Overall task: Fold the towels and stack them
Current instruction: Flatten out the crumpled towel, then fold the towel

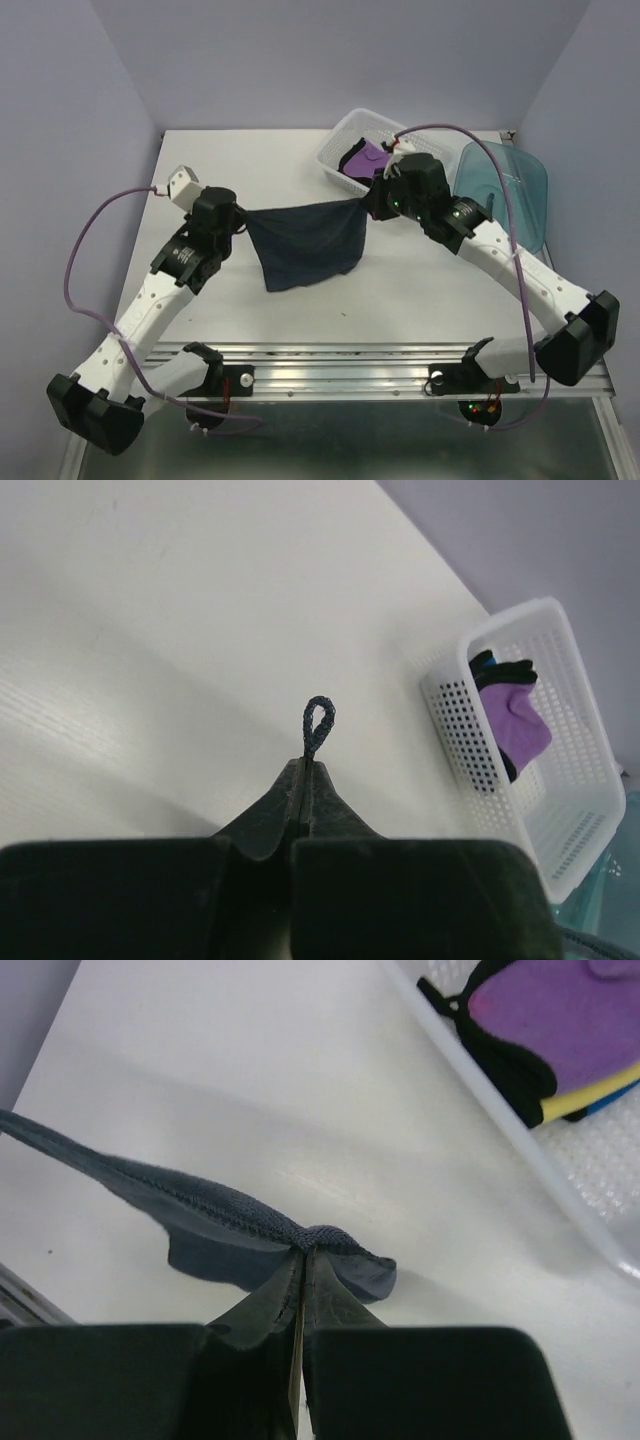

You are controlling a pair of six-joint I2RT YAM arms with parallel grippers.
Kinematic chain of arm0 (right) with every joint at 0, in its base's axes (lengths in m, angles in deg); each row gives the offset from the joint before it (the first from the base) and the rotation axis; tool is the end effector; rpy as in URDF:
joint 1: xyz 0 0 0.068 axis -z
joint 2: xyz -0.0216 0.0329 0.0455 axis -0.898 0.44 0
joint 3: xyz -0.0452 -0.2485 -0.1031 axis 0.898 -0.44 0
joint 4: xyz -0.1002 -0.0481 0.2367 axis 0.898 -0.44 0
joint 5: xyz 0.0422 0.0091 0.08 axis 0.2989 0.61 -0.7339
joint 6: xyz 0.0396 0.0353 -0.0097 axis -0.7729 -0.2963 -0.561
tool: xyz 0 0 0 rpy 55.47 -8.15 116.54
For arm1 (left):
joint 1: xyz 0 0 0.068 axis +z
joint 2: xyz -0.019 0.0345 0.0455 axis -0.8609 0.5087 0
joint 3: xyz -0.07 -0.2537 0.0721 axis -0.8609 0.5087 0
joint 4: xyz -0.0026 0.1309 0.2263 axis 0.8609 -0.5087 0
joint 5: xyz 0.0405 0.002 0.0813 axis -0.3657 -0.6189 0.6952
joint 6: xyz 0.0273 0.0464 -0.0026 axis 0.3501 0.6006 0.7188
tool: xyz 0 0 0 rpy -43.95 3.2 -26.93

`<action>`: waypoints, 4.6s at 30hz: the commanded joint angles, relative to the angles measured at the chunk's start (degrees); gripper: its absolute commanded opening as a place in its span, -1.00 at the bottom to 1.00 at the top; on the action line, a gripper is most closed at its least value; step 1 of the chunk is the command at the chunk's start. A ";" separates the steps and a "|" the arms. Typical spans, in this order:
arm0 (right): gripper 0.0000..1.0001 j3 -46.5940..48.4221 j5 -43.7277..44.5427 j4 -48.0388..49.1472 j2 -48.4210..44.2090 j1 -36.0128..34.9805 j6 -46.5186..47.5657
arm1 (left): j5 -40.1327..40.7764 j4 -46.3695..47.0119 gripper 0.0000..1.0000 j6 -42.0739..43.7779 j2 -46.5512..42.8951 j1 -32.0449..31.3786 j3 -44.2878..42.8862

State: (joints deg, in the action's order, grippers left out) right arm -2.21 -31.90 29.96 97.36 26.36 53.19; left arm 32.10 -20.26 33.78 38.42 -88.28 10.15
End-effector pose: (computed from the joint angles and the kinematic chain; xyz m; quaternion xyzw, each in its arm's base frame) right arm 0.2345 0.1784 0.3651 -0.1255 0.8424 0.2327 0.4695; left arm 0.1888 -0.0822 0.3536 -0.3072 0.7549 -0.1647 0.5556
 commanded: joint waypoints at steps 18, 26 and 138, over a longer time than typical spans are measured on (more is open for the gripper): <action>-0.98 1.00 -26.84 6.49 -11.50 3.79 -4.25 | -29.75 9.57 -1.00 10.60 -14.52 8.74 -3.70; -0.96 -7.36 -29.32 7.55 -22.16 3.70 -8.66 | -35.94 9.57 -1.00 8.49 -23.50 8.74 0.17; 0.29 -26.27 -18.32 10.80 7.19 5.46 -4.88 | -32.07 15.37 0.98 7.85 1.54 16.91 29.45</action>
State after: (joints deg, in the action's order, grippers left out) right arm -31.15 -55.57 41.09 104.36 32.26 49.00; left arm 0.69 -9.42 37.45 37.24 -71.61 42.57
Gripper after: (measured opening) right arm 0.654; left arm 0.986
